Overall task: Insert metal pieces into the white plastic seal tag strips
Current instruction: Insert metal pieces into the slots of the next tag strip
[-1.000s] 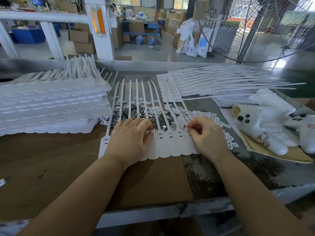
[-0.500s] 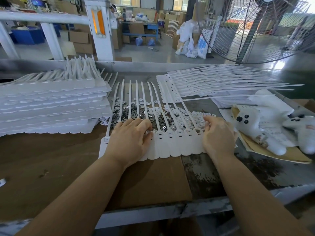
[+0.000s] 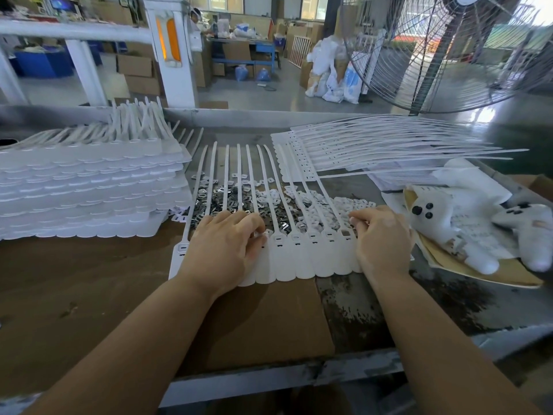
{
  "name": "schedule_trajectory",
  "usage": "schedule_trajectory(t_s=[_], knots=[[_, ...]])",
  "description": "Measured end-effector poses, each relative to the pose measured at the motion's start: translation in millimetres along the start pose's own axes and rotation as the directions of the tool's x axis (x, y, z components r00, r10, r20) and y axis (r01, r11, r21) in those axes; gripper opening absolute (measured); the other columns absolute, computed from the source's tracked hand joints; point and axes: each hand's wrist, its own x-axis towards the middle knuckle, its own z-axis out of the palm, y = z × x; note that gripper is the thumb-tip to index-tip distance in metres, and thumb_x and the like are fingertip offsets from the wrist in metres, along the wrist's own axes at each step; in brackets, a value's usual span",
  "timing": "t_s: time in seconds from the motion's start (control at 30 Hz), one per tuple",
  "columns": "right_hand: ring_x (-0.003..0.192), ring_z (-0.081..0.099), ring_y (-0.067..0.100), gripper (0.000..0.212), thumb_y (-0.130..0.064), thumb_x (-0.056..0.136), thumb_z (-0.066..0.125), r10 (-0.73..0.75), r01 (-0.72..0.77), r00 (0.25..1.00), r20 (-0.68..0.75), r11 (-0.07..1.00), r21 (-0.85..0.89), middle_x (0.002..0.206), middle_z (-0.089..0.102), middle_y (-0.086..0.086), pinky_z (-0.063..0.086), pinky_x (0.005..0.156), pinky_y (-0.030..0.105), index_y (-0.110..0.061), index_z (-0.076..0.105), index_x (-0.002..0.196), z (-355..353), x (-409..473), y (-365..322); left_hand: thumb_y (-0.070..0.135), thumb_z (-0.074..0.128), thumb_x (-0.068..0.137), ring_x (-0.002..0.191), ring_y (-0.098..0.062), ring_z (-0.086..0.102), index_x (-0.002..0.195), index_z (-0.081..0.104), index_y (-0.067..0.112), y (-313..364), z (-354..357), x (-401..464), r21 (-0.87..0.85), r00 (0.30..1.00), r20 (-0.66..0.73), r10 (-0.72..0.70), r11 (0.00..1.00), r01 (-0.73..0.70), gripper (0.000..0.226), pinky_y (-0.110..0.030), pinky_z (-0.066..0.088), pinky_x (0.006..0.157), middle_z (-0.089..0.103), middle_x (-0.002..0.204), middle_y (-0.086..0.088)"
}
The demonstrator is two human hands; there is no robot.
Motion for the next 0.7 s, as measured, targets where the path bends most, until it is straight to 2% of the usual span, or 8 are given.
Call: schedule_trajectory(t_s=[0.07,0.13,0.3,0.53,0.7], knots=[[0.105,0.053,0.026,0.02,-0.015,0.093,0.055,-0.029,0.03,0.999,-0.018,0.998,0.059,0.106,0.068,0.005,0.036,0.096,0.043,-0.017,0.071,0.104,-2.0,0.4,0.9,0.036,0.045,0.094,0.097,-0.016,0.051,0.102,0.058,0.025,0.5,-0.6,0.5,-0.002,1.0,-0.004,-0.001,1.0,0.001,0.019,-0.031,0.032,0.084,0.061,0.102,0.009],[0.099,0.058,0.028,0.019,-0.012,0.092,0.055,-0.056,0.057,0.998,-0.016,0.992,0.113,0.101,0.07,0.007,0.043,0.091,0.045,-0.013,0.071,0.102,-3.3,0.1,1.1,0.036,0.045,0.094,0.098,-0.016,0.051,0.102,0.058,0.025,0.7,-0.7,-0.1,-0.003,1.0,0.0,-0.008,1.0,0.008,0.019,-0.031,0.033,0.084,0.061,0.102,0.009],[0.09,0.056,0.027,0.018,-0.011,0.093,0.053,-0.087,0.089,0.996,-0.017,0.989,0.122,0.09,0.068,0.009,0.043,0.073,0.034,-0.011,0.068,0.1,-3.2,-2.3,2.3,0.036,0.045,0.093,0.1,-0.016,0.052,0.104,0.058,0.024,1.7,-1.4,-0.1,-0.015,1.0,0.007,-0.013,1.0,0.013,0.02,-0.032,0.035,0.087,0.061,0.103,0.008],[0.1,0.057,0.027,0.021,-0.006,0.091,0.055,-0.18,0.18,0.984,-0.016,0.97,0.166,0.101,0.069,0.009,0.043,0.088,0.034,-0.008,0.07,0.105,-4.5,-5.9,-0.4,0.037,0.045,0.093,0.103,-0.014,0.051,0.104,0.057,0.025,1.5,-0.9,1.2,-0.028,1.0,0.009,-0.022,0.999,0.022,0.02,-0.031,0.034,0.088,0.061,0.105,0.009],[0.088,0.06,0.025,0.011,-0.01,0.088,0.061,-0.172,0.167,0.985,0.018,0.975,0.149,0.089,0.07,0.007,0.048,0.08,0.037,-0.008,0.07,0.094,-8.5,-5.7,1.0,0.037,0.045,0.093,0.102,-0.014,0.051,0.103,0.057,0.026,0.9,-0.8,0.0,-0.028,1.0,0.006,-0.023,0.999,0.024,0.019,-0.031,0.033,0.089,0.061,0.103,0.01]])
